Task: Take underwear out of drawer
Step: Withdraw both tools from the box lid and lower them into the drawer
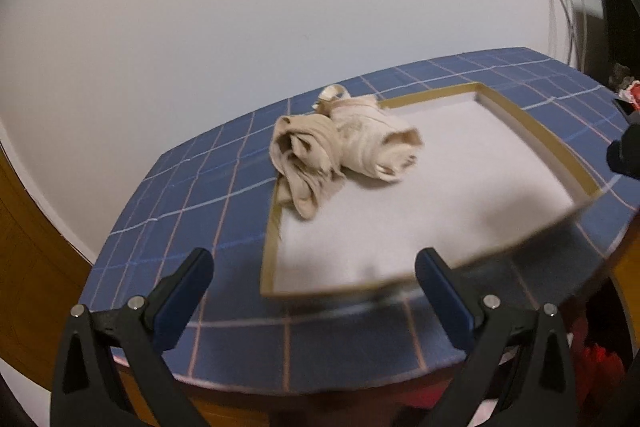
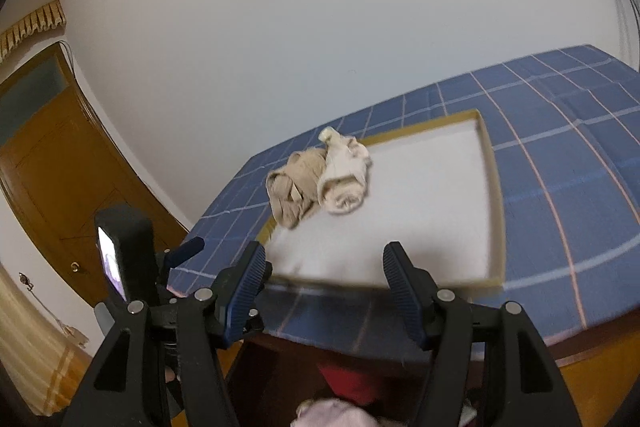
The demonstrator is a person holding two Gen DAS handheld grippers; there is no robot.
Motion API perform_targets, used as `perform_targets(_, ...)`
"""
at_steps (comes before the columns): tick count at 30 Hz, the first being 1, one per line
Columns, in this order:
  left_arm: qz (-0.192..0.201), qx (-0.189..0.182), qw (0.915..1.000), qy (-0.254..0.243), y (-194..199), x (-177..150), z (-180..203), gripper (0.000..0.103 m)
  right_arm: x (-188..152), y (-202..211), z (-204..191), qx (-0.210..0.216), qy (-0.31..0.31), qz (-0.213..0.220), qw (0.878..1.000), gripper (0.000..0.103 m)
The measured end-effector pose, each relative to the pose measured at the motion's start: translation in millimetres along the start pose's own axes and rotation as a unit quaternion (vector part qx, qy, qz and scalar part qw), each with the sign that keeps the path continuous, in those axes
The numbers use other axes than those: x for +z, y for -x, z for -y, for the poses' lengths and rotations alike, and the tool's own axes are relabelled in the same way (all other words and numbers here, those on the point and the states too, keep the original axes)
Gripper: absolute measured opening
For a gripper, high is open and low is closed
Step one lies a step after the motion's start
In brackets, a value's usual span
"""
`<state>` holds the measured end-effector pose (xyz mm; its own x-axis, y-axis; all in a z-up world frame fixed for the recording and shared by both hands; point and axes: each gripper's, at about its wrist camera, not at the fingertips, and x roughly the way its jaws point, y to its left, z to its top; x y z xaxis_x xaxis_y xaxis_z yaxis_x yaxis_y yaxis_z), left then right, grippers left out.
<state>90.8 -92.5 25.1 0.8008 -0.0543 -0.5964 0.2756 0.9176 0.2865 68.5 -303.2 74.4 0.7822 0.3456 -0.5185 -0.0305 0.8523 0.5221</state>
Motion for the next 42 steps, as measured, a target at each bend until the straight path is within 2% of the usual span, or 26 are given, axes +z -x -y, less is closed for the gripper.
perform_targets(11, -0.006, -0.012, 0.9996, -0.025, 29, -47, 27, 0.102, -55, 54, 4, -0.010, -0.015, -0.014, 1.000, 0.064)
perform_targets(20, -0.028, -0.019, 0.9991, -0.026, 36, -81, 44, 0.102, -96, 67, 15, -0.020, -0.038, -0.021, 0.999, 0.064)
perform_targets(34, -0.081, -0.037, 0.9959, 0.017, 31, -120, 32, 0.102, -145, 83, 36, -0.050, -0.070, -0.023, 0.996, 0.064)
perform_targets(42, -0.109, -0.041, 0.9925, 0.035, 26, -147, 26, 0.102, -171, 80, 28, -0.073, -0.046, -0.032, 0.996, 0.064)
